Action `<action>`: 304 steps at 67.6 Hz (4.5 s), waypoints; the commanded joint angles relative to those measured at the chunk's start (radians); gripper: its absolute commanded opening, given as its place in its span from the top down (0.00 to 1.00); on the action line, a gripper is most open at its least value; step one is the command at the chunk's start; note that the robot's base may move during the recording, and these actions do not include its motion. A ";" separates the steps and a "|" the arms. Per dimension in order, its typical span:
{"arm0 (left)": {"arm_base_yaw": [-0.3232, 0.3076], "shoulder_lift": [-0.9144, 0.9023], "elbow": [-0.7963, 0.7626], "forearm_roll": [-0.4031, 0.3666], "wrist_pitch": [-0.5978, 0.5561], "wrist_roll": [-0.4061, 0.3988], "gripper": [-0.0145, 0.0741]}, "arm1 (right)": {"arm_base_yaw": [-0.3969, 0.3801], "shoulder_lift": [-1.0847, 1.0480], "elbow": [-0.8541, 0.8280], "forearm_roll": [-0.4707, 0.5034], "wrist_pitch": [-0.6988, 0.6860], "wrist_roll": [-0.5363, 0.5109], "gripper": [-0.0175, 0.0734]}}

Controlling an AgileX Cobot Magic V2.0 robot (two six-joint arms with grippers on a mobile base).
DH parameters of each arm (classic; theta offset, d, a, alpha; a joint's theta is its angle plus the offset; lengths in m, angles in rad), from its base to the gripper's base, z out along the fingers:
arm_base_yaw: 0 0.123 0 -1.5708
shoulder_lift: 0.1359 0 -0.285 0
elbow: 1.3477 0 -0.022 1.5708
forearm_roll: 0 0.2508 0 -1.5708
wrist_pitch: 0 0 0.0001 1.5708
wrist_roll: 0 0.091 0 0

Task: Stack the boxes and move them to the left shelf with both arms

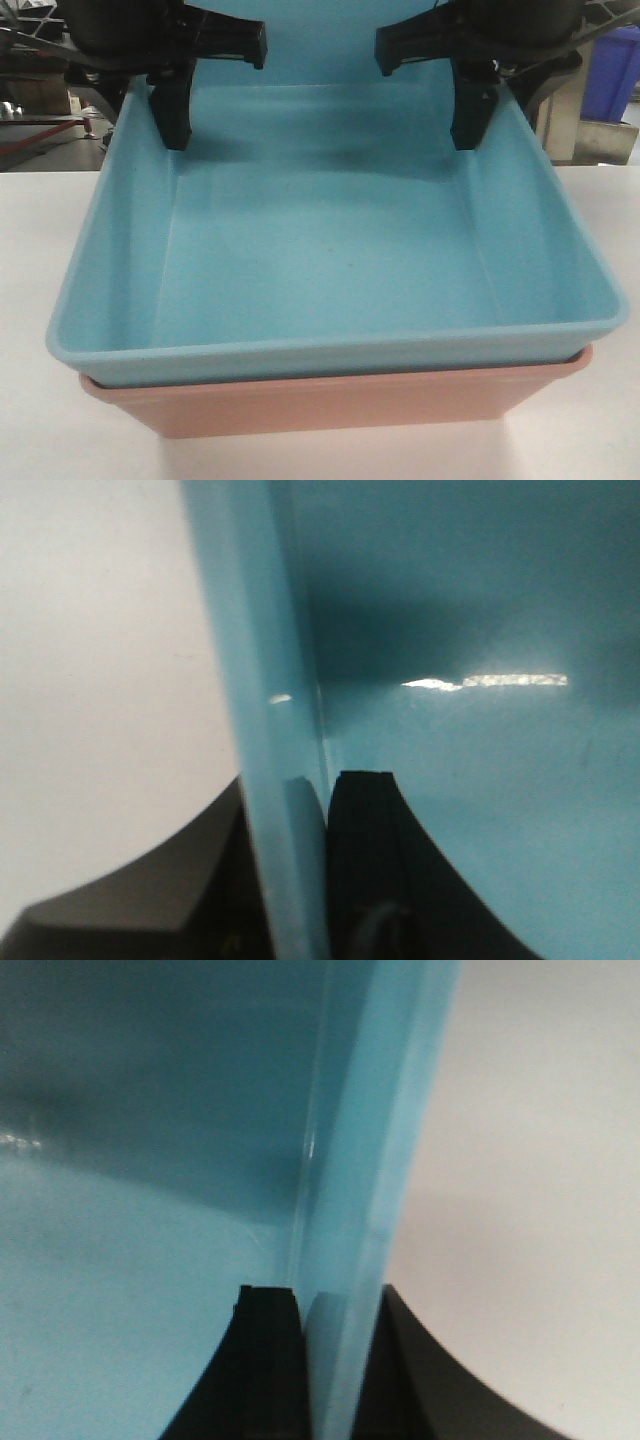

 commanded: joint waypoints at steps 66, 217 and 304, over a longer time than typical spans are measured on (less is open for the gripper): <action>-0.058 -0.025 -0.061 0.002 -0.278 0.001 0.84 | 0.037 -0.041 -0.039 0.075 -0.255 -0.004 0.75; -0.058 -0.014 -0.061 0.002 -0.278 0.001 0.84 | 0.036 -0.033 -0.037 0.074 -0.253 -0.005 0.75; -0.058 -0.014 -0.061 0.002 -0.278 0.001 0.84 | 0.036 -0.033 -0.037 0.074 -0.253 -0.005 0.75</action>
